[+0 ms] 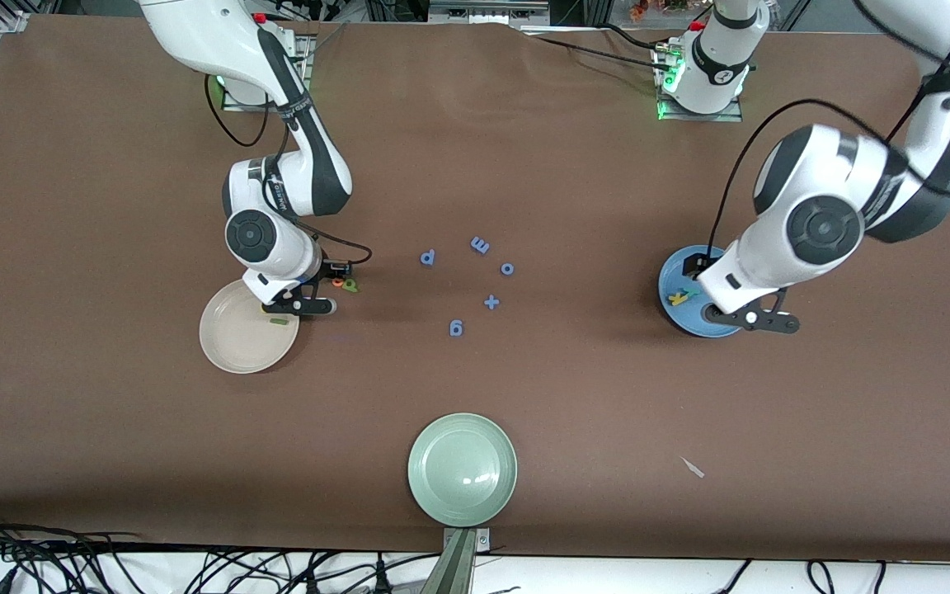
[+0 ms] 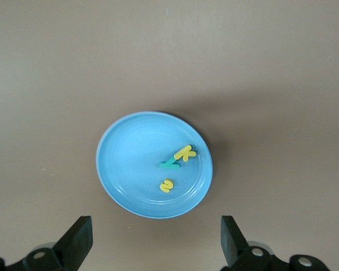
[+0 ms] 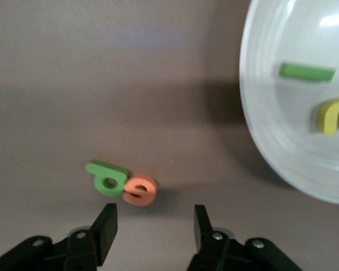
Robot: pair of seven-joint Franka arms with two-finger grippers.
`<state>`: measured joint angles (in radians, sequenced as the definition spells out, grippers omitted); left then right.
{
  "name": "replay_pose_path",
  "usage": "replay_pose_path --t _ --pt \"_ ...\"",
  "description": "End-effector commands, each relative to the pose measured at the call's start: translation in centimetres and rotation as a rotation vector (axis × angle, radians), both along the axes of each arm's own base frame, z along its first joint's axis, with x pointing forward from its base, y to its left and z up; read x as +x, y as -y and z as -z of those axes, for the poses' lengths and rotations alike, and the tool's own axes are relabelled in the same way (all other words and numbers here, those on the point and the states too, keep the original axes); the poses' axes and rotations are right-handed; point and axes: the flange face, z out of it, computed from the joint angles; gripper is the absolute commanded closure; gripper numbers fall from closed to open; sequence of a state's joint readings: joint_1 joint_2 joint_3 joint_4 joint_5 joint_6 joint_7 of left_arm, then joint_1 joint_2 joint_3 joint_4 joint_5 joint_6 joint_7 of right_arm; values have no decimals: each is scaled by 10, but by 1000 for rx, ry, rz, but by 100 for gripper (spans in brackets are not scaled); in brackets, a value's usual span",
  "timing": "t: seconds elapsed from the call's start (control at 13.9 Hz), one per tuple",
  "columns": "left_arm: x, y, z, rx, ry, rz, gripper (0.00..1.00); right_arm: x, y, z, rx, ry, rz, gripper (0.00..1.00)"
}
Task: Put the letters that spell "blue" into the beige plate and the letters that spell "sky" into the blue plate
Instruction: 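Release the 2 into the blue plate and raise the left gripper to rest, then grasp the orange e beside the white plate with the right gripper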
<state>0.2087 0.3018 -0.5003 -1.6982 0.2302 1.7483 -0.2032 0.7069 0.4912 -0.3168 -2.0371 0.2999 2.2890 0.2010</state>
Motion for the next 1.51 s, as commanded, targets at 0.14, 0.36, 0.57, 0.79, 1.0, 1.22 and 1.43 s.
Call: replay_pose_path --t 0.14,0.36,0.57,0.79,1.0,1.22,1.43 --pt "4 2 -159 -40 97 -4 0 -16 -9 4 14 -20 21 37" --pt "-5 -15 -192 -76 140 -49 0 -17 -9 12 7 -21 19 37" --pt "-31 -40 -208 -126 180 -137 0 -15 -8 20 3 -12 5 37" --pt "-50 -53 -188 -141 153 -165 0 -12 -8 23 1 4 6 37" --pt "-65 -60 -178 -137 189 -172 0 -4 -9 26 0 24 -1 37" --pt "-63 -63 -177 -134 180 -175 0 8 -11 16 10 44 -8 37" --pt "-58 -62 -180 -135 175 -177 0 14 -6 13 16 51 -19 37"
